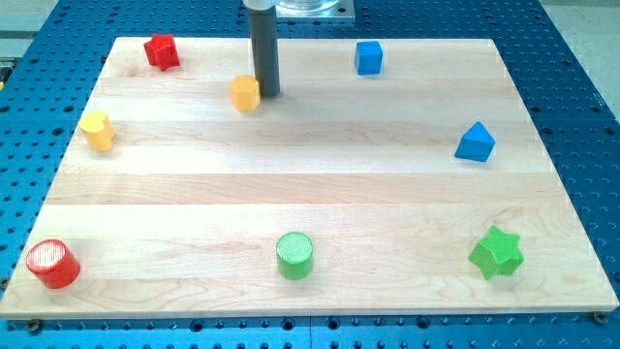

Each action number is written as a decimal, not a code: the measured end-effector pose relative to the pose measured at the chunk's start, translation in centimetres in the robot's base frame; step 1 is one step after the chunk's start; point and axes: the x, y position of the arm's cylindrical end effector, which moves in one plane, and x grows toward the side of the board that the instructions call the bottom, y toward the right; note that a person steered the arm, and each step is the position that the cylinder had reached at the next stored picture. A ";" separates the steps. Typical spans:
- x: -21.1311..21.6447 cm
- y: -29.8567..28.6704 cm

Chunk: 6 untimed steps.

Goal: Push the hexagon to the bottom side of the red star

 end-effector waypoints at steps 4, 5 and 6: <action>0.8 -1.0; -0.9 -5.2; -1.0 -12.7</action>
